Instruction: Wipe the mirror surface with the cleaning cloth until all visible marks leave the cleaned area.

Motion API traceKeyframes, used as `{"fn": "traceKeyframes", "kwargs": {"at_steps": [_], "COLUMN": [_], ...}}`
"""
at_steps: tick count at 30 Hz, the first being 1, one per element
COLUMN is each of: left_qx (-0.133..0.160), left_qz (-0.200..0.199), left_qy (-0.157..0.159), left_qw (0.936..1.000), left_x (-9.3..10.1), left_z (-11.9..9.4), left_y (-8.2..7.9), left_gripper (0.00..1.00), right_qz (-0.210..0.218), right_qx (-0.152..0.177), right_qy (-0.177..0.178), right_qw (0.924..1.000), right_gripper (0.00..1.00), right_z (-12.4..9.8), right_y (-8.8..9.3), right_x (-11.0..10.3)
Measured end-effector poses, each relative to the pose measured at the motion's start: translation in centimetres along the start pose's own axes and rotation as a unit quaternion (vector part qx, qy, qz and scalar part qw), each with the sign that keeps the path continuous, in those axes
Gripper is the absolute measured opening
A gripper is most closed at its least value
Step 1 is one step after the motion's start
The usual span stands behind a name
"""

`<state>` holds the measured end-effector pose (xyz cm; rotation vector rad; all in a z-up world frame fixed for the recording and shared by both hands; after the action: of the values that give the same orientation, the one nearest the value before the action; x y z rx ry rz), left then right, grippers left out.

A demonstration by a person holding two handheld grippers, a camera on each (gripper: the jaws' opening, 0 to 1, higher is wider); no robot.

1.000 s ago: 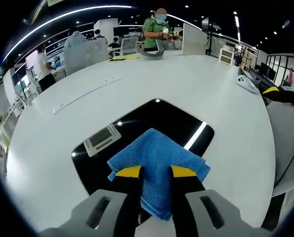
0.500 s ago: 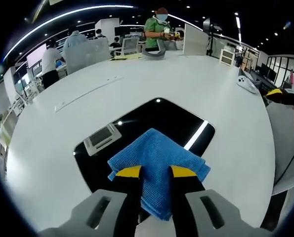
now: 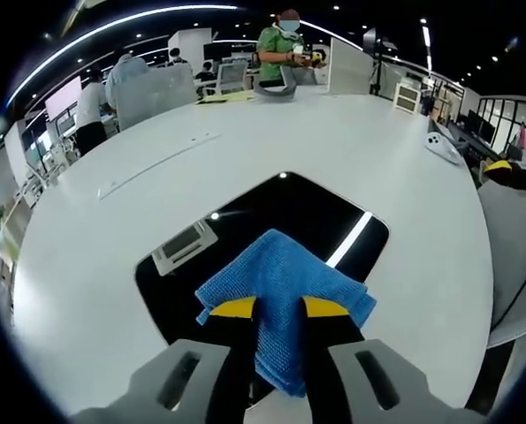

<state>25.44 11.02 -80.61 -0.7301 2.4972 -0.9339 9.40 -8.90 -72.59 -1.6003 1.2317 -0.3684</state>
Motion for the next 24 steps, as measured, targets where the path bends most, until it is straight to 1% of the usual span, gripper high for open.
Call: {"fn": "traceKeyframes", "kwargs": {"at_steps": [9, 14, 24], "left_qx": [0.001, -0.003, -0.011], "left_qz": [0.004, 0.001, -0.001], "left_qy": [0.000, -0.007, -0.008], "left_qw": [1.0000, 1.0000, 0.9999], "left_x": [-0.6, -1.3, -2.3], "left_z": [0.2, 0.5, 0.9], "left_y": [-0.1, -0.2, -0.6], "left_gripper": [0.16, 0.17, 0.17], "right_qz": [-0.001, 0.000, 0.002], "right_qx": [-0.002, -0.003, -0.005], "right_qy": [0.004, 0.007, 0.010], "right_qw": [1.0000, 1.0000, 0.9999], "right_gripper": [0.91, 0.91, 0.91], "right_z": [0.1, 0.2, 0.4], "right_y": [0.0, 0.0, 0.0], "right_x": [0.1, 0.2, 0.9]}}
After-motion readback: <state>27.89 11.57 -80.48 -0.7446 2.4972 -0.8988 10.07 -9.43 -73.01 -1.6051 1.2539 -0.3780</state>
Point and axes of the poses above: the point that each gripper's makers call its tool centre point, and the gripper's own axes: z roughly forward along the fingers, x roughly to its right, y roughly out of its underside, the point moved 5 cm from there along -z, roughly backward along the fingers, and after that the axes turned 15 degrees about z, right-handed, at the moved point
